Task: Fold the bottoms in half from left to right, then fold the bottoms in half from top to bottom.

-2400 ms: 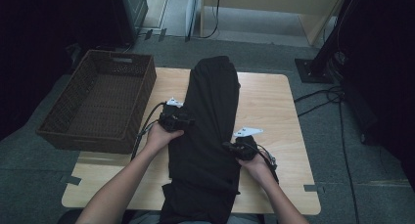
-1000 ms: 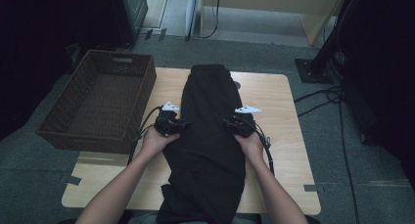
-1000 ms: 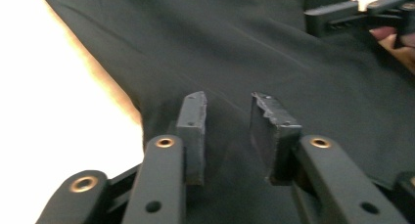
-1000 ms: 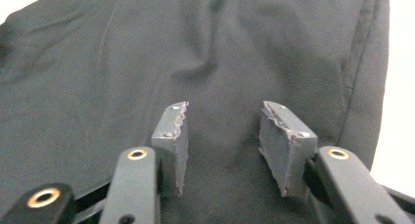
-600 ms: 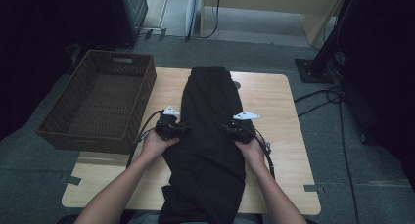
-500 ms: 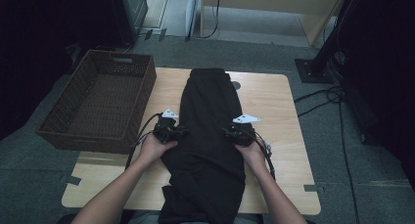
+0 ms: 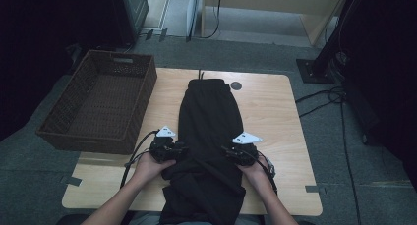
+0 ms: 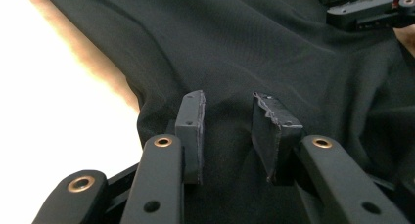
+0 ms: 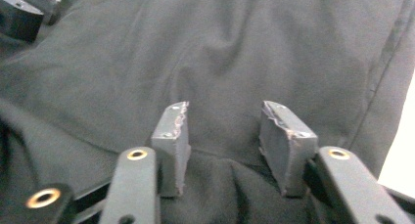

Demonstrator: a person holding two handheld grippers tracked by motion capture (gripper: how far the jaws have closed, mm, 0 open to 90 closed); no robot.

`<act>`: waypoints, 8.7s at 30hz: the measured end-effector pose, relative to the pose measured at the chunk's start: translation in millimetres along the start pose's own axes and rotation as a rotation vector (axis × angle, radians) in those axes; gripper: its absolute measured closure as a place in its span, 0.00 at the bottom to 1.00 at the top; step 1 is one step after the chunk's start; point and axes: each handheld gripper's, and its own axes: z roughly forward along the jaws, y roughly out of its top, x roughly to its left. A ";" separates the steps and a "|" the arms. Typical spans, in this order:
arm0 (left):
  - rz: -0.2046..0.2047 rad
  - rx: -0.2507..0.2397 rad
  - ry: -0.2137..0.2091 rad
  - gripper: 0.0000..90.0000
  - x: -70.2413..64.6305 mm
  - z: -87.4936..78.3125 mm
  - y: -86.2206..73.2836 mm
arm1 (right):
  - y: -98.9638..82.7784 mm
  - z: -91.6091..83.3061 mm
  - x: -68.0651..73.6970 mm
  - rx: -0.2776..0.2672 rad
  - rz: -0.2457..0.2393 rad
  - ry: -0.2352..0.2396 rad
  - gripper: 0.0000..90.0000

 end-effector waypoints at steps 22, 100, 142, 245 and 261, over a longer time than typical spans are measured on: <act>-0.024 -0.019 -0.014 0.54 13.2 -5.5 17.2 | 6.7 -3.1 -10.9 0.007 0.143 -0.011 0.43; -0.119 0.034 0.002 0.77 70.0 63.2 95.5 | 60.7 66.4 -82.4 -0.021 0.218 -0.064 0.75; 0.130 0.000 0.003 0.94 7.5 -6.1 49.8 | 40.2 -18.6 -27.7 -0.010 0.122 0.101 0.92; 0.024 0.048 -0.008 0.94 10.6 4.6 13.7 | 6.7 -19.6 -20.8 0.081 0.194 0.106 0.91; -0.016 -0.006 -0.009 0.68 37.5 14.4 49.1 | 27.4 -2.8 -51.6 -0.008 0.223 0.077 0.65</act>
